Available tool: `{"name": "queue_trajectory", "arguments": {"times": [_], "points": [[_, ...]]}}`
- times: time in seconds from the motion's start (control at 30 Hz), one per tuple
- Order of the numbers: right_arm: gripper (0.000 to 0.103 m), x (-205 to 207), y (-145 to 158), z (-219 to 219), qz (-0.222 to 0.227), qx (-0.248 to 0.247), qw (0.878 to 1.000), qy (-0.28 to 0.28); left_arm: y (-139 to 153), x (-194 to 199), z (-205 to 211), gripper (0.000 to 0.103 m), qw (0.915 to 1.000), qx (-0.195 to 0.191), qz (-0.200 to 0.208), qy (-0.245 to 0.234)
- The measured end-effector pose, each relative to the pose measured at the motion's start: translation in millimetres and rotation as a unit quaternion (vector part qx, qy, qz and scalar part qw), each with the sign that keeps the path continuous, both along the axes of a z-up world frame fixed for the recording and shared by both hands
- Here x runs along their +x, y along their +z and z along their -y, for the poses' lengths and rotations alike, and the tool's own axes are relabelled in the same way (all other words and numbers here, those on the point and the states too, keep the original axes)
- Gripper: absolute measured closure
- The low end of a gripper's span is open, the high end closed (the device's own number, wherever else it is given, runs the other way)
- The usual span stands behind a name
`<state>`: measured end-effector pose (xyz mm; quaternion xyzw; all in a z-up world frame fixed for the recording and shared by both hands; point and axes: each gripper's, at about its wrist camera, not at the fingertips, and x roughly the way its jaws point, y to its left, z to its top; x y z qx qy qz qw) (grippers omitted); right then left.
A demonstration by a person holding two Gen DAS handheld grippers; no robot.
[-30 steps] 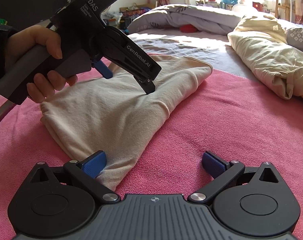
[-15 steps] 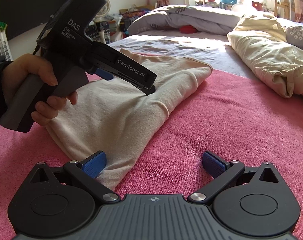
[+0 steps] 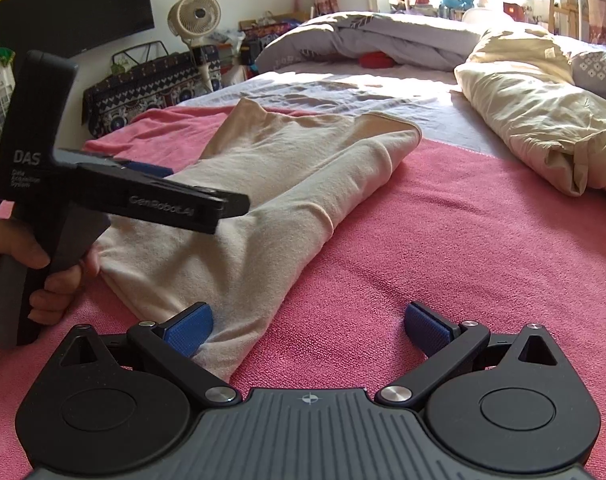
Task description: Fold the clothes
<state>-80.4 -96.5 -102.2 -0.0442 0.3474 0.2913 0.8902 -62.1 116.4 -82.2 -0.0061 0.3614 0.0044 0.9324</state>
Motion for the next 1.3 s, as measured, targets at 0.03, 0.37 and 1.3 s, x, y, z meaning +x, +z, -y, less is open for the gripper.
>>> {"name": "queue_trajectory", "arguments": {"times": [0.03, 0.37, 1.3], "points": [[0.0, -1, 1, -1, 0.001, -0.003, 1.0, -0.003, 0, -15, -13, 0.0, 0.9991, -0.035, -0.019, 0.017], [0.0, -71, 7, -14, 0.002, -0.072, 0.994, -0.082, 10, -86, -12, 0.0, 0.998, 0.053, -0.003, 0.035], [0.0, -24, 7, -49, 0.008, -0.049, 0.999, -0.015, -1, -54, -47, 0.0, 0.9963, -0.008, 0.015, 0.084]]}}
